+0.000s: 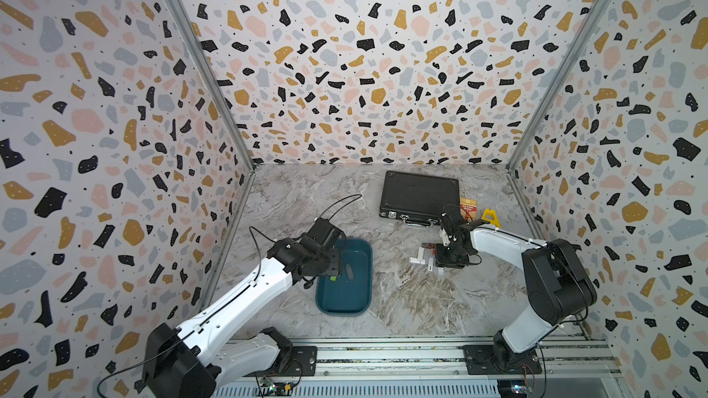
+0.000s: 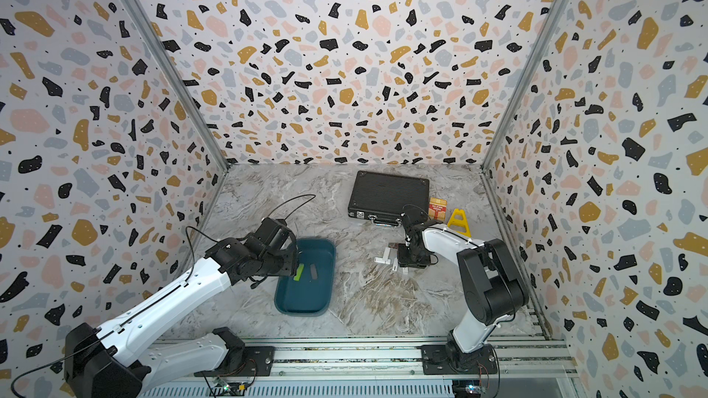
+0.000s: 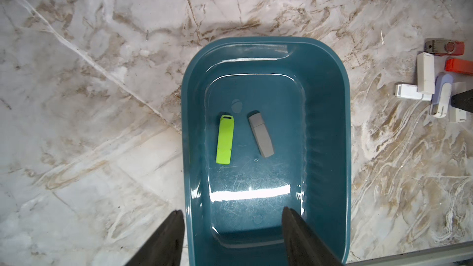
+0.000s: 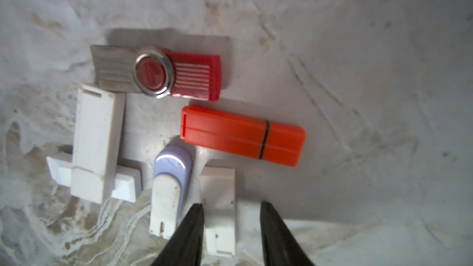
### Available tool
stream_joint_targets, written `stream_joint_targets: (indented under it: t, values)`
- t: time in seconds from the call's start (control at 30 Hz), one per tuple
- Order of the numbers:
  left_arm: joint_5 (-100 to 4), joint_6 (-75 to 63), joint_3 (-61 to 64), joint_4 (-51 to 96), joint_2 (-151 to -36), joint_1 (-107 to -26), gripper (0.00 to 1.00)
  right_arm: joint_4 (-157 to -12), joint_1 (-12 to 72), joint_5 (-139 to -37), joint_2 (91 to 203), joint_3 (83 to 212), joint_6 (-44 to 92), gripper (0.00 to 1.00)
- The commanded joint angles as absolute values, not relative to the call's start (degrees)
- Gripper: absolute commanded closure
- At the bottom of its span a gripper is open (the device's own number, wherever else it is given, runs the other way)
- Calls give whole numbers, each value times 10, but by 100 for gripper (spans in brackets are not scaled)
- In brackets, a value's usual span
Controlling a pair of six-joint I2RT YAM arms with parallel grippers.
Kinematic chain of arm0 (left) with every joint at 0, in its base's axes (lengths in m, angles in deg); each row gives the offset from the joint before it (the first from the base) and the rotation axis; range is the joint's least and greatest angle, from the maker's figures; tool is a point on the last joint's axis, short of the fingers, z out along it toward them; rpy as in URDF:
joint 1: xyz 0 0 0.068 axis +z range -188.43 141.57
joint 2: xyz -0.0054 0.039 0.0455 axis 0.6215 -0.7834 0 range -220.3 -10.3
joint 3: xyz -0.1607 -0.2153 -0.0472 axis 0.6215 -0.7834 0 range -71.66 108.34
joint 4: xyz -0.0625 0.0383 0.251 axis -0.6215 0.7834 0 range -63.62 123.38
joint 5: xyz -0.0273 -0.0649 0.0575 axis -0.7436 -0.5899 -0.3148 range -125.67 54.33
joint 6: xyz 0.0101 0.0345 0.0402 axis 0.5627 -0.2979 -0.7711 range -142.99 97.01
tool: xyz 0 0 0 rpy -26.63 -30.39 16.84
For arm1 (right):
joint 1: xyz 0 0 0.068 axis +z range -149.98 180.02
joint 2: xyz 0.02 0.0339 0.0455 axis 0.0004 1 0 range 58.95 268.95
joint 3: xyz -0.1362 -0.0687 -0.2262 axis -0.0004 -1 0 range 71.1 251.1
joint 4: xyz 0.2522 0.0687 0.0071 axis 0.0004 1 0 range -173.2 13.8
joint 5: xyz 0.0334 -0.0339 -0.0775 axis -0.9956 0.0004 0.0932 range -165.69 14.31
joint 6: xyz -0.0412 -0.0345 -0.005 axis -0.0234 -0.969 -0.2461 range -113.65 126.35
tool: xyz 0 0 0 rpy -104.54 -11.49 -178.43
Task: Put the usb flash drive into the storage box
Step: Pick up the USB flash from the center of the board.
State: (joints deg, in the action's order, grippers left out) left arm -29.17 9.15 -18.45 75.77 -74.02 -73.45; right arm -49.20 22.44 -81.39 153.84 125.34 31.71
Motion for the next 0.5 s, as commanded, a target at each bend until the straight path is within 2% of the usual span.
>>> stream_joint_targets:
  t: [0.0, 0.13, 0.3, 0.47]
  values:
    - [-283, 83, -191, 775, -727, -731, 35, -459, 231, -797, 1553, 1275, 312, 59]
    - [-286, 82, -193, 787, -711, -731, 35, -455, 237, -802, 1576, 1287, 304, 63]
    - [-310, 83, -196, 796, -673, -732, 35, -452, 239, -804, 1581, 1291, 299, 76]
    - [-320, 90, -189, 817, -634, -732, 35, -446, 242, -797, 1546, 1288, 297, 80]
